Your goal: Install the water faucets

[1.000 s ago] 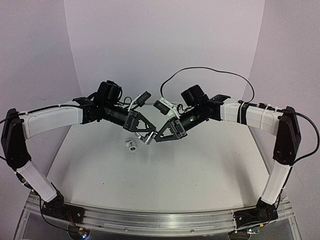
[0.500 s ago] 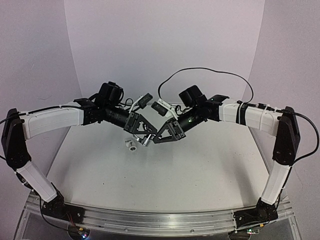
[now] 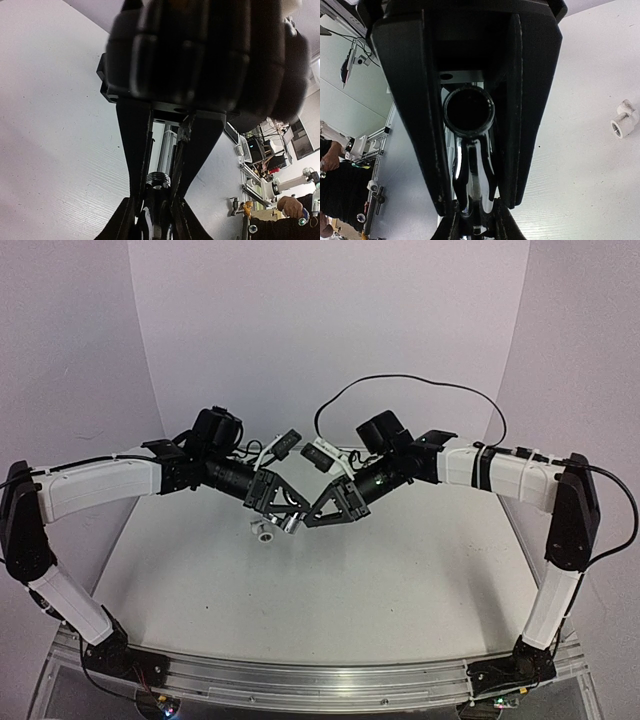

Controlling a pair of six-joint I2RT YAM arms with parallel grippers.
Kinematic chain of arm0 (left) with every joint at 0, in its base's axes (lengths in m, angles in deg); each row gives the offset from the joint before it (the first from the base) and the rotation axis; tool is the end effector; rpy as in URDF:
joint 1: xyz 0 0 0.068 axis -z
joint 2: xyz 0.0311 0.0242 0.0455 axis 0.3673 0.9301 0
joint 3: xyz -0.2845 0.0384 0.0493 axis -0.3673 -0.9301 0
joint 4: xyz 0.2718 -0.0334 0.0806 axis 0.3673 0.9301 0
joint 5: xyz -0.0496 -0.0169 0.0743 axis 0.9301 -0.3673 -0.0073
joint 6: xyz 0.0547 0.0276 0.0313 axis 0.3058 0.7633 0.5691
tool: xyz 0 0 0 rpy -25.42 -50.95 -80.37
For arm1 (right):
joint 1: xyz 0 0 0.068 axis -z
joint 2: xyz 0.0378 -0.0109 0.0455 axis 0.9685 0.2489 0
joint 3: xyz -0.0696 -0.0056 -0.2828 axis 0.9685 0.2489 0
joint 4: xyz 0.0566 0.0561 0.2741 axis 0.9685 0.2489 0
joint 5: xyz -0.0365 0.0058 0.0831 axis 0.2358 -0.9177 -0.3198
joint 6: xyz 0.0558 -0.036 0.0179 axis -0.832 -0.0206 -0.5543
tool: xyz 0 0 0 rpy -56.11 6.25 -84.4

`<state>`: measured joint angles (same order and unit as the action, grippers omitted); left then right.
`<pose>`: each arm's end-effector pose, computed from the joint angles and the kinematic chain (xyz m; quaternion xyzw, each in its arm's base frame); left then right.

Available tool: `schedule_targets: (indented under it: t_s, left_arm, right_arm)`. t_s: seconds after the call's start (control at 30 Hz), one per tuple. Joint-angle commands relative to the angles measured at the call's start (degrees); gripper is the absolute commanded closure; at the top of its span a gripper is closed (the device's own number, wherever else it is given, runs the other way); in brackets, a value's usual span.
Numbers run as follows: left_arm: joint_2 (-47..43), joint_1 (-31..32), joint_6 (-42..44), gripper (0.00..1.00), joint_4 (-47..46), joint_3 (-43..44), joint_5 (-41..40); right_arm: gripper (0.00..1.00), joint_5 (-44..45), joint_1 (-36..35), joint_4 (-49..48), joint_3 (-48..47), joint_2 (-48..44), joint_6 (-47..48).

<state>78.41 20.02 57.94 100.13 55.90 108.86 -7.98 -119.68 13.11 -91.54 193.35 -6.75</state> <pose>0.2530 -0.2841 0.3110 0.3994 0.7088 -0.5477 0.1950 0.2860 0.3455 0.3003 -0.5303 0.6162 0.5552 0.1755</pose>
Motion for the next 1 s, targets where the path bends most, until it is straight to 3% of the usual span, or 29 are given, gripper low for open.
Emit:
schedule_targets:
  t_s: [0.0,0.1,0.17,0.23,0.27,0.47,0.6,0.77,0.97]
  left_arm:
    - [-2.1,0.6,0.7,0.73,0.1,-0.1,1.6]
    - [-2.2,0.6,0.7,0.76,0.2,-0.3,1.6]
    - [-2.6,0.7,0.7,0.96,0.1,-0.2,0.5]
    - [-3.6,0.6,1.1,1.0,0.2,-0.5,-2.8]
    - [-4.4,0.6,1.2,1.0,0.2,-0.7,-5.3]
    - [-10.1,0.4,0.1,1.0,0.2,-3.7,-24.1]
    - [-13.8,0.1,-2.1,1.0,0.1,-6.7,-34.6]
    - [-16.9,-0.9,-6.7,1.0,1.3,-9.0,-47.6]
    - [-20.1,-1.8,-11.5,1.0,5.7,-10.9,-62.9]
  right_arm:
    - [1.0,0.9,0.4,-3.9,-0.9,-1.4,-0.5]
    - [1.0,0.7,0.4,-4.6,-0.8,-1.4,-1.0]
    - [1.0,0.9,0.3,-5.1,-0.9,-1.3,-1.5]
    - [1.0,2.1,0.3,-5.9,-0.4,-1.3,-2.3]
    - [0.94,4.0,0.3,-6.7,0.1,-1.4,-3.0]
    - [0.28,14.8,0.3,-17.0,8.6,-4.7,-10.0]
    - [0.06,24.5,0.4,-25.3,13.7,-5.5,-16.8]
    - [0.02,37.3,0.7,-27.1,10.5,1.1,-30.6]
    - [0.02,38.3,0.0,-27.1,-0.1,13.8,-39.6]
